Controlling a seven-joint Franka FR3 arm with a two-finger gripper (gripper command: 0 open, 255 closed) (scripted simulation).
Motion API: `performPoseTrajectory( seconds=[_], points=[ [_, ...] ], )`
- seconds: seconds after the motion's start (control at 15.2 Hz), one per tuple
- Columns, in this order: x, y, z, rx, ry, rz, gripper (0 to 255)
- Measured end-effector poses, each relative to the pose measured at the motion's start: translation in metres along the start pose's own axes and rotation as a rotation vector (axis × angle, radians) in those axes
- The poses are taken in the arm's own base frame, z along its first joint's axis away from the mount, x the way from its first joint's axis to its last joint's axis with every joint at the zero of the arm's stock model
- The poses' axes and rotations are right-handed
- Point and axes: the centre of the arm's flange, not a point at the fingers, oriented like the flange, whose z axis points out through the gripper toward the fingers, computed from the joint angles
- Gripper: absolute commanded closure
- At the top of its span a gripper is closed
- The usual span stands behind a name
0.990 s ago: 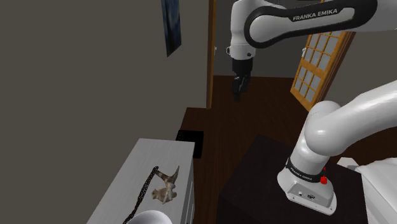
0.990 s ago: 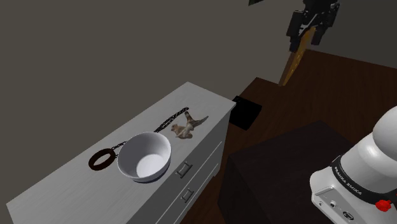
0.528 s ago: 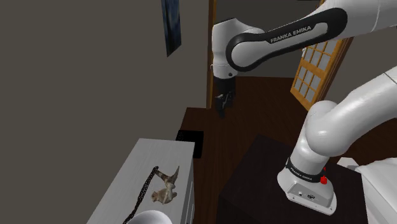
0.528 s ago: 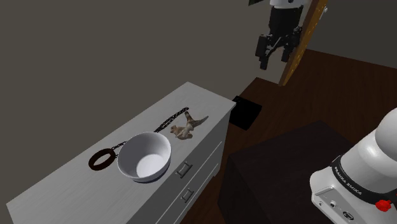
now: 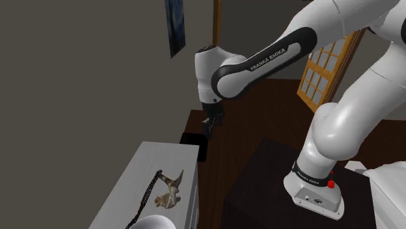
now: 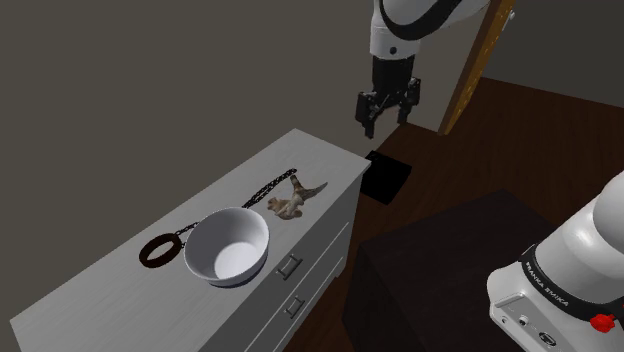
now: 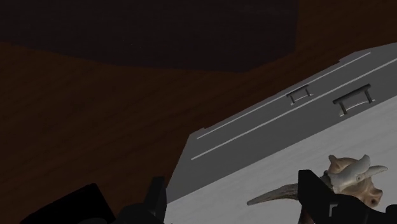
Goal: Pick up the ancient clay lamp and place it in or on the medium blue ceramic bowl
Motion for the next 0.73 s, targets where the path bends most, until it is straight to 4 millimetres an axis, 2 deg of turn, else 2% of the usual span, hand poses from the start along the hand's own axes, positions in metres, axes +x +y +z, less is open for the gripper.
performPoseTrajectory(
  seconds=[0.33,0.73],
  points=[
    [0.026,-0.045,0.036,-0.004,-0.002,-0.008,0],
    [0.064,-0.097,0.089,-0.007,-0.005,-0.018,0]
  ],
)
